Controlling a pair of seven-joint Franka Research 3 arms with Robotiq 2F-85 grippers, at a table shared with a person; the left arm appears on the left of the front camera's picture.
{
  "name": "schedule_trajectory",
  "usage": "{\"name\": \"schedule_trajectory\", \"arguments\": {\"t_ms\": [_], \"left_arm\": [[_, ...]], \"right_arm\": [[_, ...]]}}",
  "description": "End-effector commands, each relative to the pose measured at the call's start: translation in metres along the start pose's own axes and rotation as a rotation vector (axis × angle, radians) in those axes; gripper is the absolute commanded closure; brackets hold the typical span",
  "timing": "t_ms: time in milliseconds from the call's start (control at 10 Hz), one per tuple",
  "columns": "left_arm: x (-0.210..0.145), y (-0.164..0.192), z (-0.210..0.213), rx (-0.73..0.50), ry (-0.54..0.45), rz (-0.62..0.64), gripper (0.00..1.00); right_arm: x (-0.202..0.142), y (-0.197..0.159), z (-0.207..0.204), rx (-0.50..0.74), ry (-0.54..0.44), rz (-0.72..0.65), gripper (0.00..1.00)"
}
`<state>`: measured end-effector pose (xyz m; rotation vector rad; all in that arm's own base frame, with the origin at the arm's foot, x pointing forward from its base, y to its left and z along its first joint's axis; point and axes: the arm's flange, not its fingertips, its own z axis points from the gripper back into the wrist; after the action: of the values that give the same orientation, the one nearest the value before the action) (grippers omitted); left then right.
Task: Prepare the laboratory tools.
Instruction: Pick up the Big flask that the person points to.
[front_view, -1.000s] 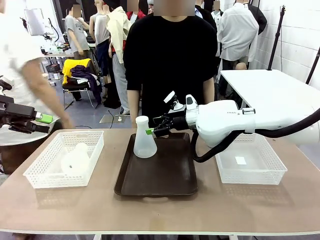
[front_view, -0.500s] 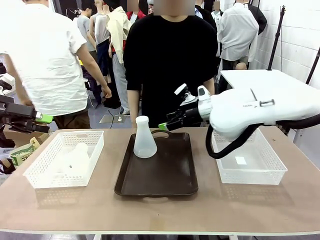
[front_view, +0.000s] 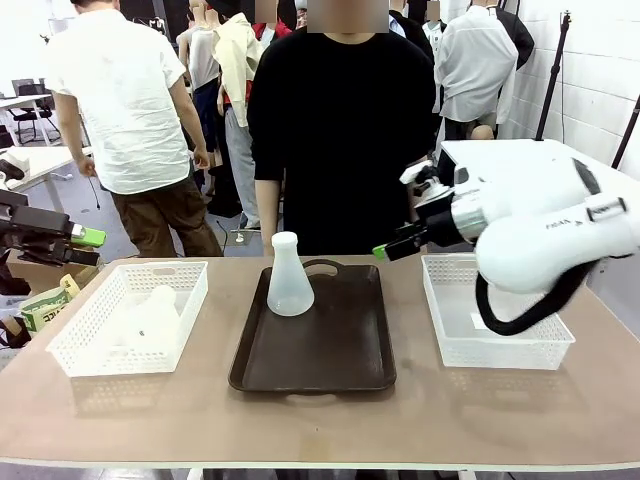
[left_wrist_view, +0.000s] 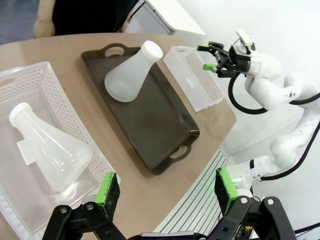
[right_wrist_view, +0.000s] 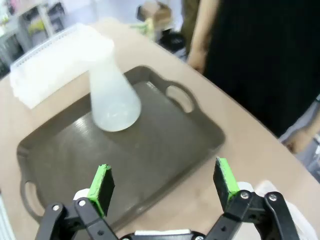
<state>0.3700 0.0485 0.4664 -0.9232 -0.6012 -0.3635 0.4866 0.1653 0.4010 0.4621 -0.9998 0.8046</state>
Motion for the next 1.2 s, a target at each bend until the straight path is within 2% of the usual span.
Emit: {"name": "schedule_trajectory", "arguments": {"t_ms": [0,300,700,800,1100], "left_arm": [[-0.001,0.002,-0.001,-0.018,-0.024,-0.019,0.00],[-0.001,0.002,-0.001,-0.018,-0.024,-0.019,0.00],[-0.001,0.002,-0.001,-0.018,-0.024,-0.019,0.00],[-0.001,0.002,-0.001,-0.018,-0.024,-0.019,0.00],[-0.001,0.002,-0.001,-0.018,-0.024,-0.019,0.00]], "right_arm": [[-0.009,0.027,0.058,-0.145,-0.105,-0.016,0.00],[-0.034,0.038,0.095,-0.256,-0.249,-0.024,0.00],[-0.037,0.039,0.096,-0.247,-0.338,0.007,0.00],[-0.019,0.003,0.064,-0.192,-0.119,-0.028,0.00],[-0.019,0.003,0.064,-0.192,-0.119,-0.028,0.00]]}}
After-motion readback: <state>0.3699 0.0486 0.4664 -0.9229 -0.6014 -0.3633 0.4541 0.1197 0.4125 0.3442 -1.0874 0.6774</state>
